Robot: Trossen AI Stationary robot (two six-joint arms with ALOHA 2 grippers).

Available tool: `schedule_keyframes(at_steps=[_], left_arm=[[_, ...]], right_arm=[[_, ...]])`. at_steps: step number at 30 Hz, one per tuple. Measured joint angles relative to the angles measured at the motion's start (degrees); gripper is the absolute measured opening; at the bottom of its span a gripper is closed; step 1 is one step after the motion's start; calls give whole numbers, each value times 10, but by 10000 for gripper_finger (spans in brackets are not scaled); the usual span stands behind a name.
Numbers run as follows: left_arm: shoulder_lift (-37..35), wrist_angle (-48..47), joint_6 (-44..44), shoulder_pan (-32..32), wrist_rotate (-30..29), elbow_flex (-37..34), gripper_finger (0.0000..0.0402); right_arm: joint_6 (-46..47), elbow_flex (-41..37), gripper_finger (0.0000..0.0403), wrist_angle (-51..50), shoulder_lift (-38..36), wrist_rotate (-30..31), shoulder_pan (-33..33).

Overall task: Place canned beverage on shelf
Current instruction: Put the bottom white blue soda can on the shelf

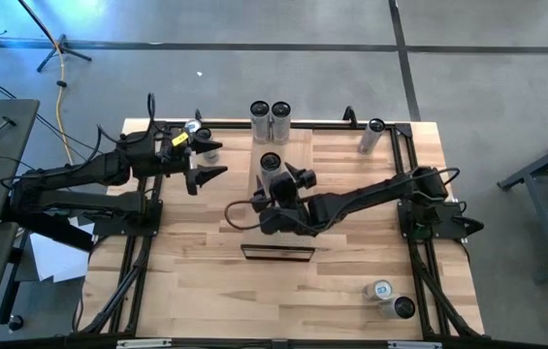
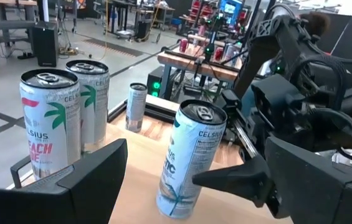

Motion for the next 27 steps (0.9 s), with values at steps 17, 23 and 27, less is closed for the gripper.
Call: schedule_keyframes(at_steps=[17,23,27], left_arm=[[0,-8,1,0,-33,0,351],[0,-8,1,0,-44,0,351],[0,-8,1,0,-44,0,351]], right_arm=[[17,0,382,1,0,-13,-16],[26,0,305,1,0,-18,-24],[26,0,258,1,0,-30,-30]])
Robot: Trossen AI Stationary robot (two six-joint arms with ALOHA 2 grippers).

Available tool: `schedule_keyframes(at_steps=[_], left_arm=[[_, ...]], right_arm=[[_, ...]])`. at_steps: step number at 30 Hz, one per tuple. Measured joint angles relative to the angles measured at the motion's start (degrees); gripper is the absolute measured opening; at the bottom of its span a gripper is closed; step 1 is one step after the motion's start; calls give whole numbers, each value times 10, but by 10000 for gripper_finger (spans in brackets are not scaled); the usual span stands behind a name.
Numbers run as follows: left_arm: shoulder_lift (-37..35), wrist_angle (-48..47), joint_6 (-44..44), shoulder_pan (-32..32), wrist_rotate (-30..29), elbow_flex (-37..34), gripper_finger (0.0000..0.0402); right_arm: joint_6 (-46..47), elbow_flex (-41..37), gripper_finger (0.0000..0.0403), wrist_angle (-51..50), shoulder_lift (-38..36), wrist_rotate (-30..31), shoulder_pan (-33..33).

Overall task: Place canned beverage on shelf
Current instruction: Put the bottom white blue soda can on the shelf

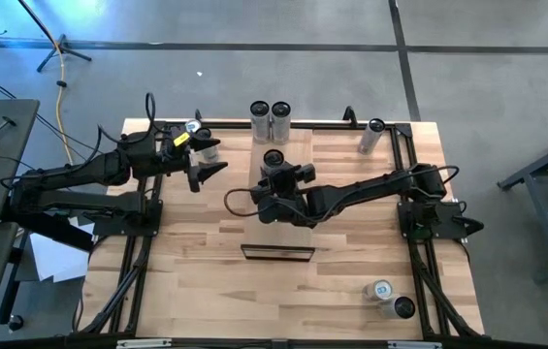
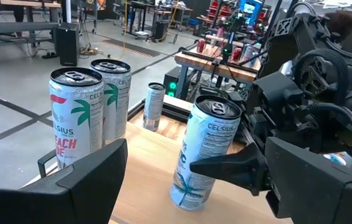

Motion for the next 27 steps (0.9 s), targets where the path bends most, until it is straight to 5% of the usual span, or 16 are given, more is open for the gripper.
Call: schedule_keyframes(at_steps=[19,27], left_arm=[[0,-2,-1,0,-1,0,351],[0,-2,-27,0,-1,0,351]], right_arm=[[-166,-2,254,-75,-49,-114,-2],[-183,-157,254,-12,-177,-176,-19]])
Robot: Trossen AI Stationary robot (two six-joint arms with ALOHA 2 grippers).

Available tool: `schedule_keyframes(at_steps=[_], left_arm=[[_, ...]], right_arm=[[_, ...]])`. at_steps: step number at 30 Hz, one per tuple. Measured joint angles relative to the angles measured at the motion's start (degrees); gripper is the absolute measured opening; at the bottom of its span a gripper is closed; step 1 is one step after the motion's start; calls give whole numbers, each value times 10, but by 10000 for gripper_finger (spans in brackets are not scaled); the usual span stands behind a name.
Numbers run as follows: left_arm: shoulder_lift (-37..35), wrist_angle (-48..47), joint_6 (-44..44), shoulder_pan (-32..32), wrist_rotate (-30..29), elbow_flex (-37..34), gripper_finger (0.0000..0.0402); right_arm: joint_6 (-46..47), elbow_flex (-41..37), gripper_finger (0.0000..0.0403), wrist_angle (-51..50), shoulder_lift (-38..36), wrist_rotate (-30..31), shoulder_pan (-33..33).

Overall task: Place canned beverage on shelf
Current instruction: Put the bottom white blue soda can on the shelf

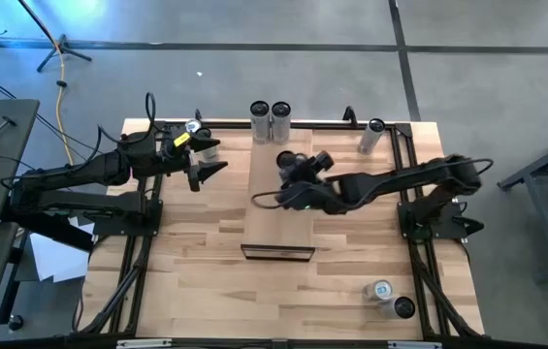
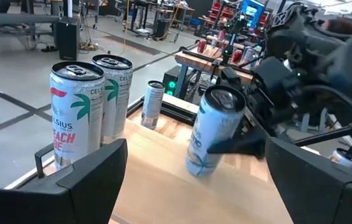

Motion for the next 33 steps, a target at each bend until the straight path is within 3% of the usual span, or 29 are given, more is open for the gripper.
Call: schedule_keyframes(at_steps=[5,10,20,24,33], left_arm=[[0,0,-3,0,0,0,351],[0,0,-3,0,0,0,351],[0,2,-3,0,0,0,351],[0,2,-3,0,0,0,351],[0,2,-3,0,-1,0,351]], right_arm=[[-63,-123,254,174,-102,-125,-32],[-95,-209,254,373,-148,-305,-81],[-134,-230,254,448,-123,-552,-167],[-154,-229,254,456,-121,-585,-190],[-258,-229,254,439,-120,-592,-197]])
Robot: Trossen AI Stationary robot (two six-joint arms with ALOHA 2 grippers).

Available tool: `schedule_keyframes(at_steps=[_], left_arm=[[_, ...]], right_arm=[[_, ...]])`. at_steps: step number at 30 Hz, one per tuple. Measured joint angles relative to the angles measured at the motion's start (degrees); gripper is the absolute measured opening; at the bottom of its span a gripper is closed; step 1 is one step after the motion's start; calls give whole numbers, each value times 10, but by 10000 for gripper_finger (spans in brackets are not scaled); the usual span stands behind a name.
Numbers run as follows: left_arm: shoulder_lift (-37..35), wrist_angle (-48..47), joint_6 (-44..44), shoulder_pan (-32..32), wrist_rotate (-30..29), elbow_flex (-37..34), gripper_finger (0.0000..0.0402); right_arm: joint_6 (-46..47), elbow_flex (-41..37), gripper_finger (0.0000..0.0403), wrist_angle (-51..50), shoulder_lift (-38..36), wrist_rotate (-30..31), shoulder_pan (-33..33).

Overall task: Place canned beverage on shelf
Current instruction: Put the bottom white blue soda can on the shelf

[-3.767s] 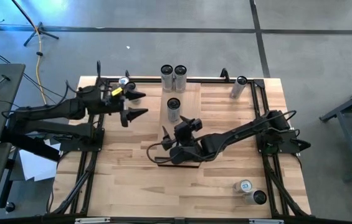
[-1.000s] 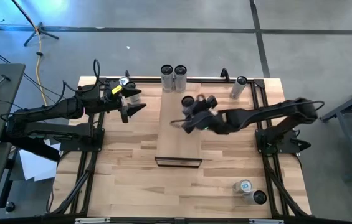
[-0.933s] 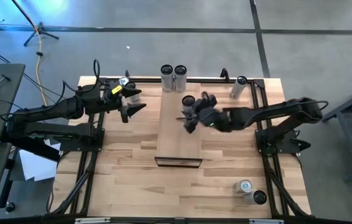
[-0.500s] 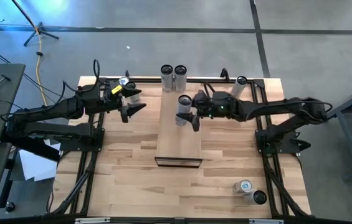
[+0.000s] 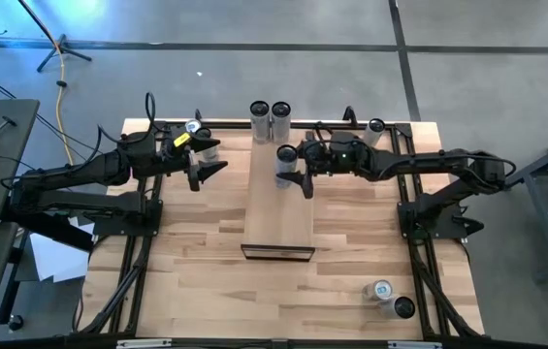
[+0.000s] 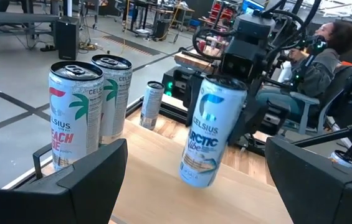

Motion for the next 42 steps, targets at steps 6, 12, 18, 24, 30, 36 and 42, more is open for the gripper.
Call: schedule_keyframes(at_steps=[6,12,18,24,30,36,42], left_arm=[[0,0,0,0,0,0,351],[0,0,0,0,0,0,351],[0,-1,0,0,0,0,351],[0,-1,0,0,0,0,351],[0,-1,2,0,0,0,351],[0,-1,19,0,-1,0,351],[0,-1,19,0,-1,0,351]], right_arm=[[-6,0,260,-17,0,0,3],[-6,0,273,-27,0,0,3],[34,1,275,-32,-1,1,3],[62,1,276,-32,-1,7,2],[52,1,276,-33,-1,6,3],[55,1,277,-31,-1,7,2],[70,1,277,-29,-1,8,3]])
